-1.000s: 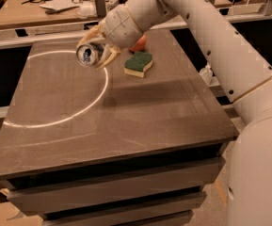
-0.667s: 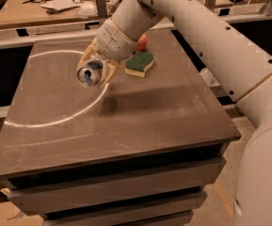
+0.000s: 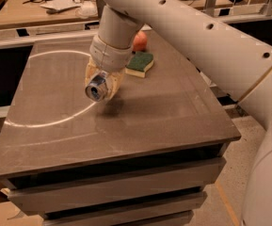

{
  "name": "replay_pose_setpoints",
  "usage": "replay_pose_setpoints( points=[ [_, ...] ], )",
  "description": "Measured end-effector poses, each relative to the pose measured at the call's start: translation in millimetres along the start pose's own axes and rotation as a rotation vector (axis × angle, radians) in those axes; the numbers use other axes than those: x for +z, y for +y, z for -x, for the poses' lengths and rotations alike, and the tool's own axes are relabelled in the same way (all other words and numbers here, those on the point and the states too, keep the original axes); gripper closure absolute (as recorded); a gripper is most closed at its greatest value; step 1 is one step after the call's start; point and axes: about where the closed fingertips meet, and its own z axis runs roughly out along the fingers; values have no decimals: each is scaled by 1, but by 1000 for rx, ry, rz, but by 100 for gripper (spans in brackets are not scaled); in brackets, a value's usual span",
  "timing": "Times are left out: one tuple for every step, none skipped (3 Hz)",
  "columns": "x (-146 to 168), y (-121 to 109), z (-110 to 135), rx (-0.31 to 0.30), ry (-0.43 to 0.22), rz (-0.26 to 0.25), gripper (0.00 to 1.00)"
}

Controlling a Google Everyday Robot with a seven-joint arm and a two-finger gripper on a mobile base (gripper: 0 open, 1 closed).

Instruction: Knock redbull can over

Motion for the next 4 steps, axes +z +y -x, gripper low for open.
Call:
replay_pose_setpoints(
  points=[
    [2,8,-2,10,44,48,43],
    [3,14,-1,22,60,68,19],
    [1,18,-3,44,71,72,0],
    [-2,20,-5,62,78,61,0]
  ],
)
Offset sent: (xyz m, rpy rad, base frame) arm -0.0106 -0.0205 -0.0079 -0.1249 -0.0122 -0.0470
